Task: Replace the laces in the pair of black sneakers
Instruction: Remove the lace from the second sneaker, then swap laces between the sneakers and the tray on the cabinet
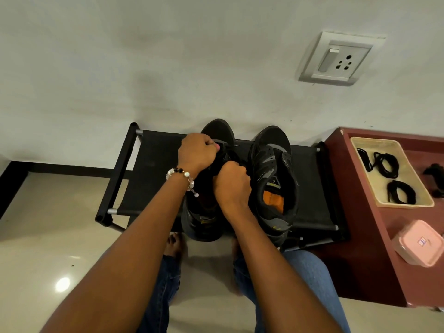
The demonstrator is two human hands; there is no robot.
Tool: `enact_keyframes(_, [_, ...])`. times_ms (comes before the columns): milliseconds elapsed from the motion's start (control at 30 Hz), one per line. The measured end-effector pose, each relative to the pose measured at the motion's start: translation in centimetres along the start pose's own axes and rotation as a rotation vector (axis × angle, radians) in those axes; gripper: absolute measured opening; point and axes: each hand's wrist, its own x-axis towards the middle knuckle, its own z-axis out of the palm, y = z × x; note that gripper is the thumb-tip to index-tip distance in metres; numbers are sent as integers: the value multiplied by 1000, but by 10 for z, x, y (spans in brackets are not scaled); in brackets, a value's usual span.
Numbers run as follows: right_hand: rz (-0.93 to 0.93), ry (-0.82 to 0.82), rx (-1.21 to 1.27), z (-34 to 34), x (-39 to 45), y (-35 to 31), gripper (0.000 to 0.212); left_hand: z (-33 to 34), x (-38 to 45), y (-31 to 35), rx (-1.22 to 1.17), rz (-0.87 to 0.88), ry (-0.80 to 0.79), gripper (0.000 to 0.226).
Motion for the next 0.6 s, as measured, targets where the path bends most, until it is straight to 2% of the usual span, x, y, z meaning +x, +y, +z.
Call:
enact_keyframes(133, [7, -11, 37, -3, -1, -1, 26, -13, -9, 7, -602, -394, -123, 19])
enact_keyframes(200, [11, -14, 48, -5, -2, -1, 26, -18, -10, 3, -815, -451, -171, 23])
enact_keyframes(300, [17, -34, 55, -7, -1, 0, 25, -29, -8, -3, -1332, -494, -202, 20])
enact_keyframes(333, [19, -34, 60, -7, -1, 0, 24, -33, -8, -4, -1399, -486, -209, 19])
enact_keyframes(500, [13, -90, 109, -12, -1, 1, 14, -33, -26, 0, -1123, -386, -98, 26])
enact_keyframes(600, [-7, -260, 189, -29, 4, 6, 22, -42, -33, 6, -1046, -300, -56, 21])
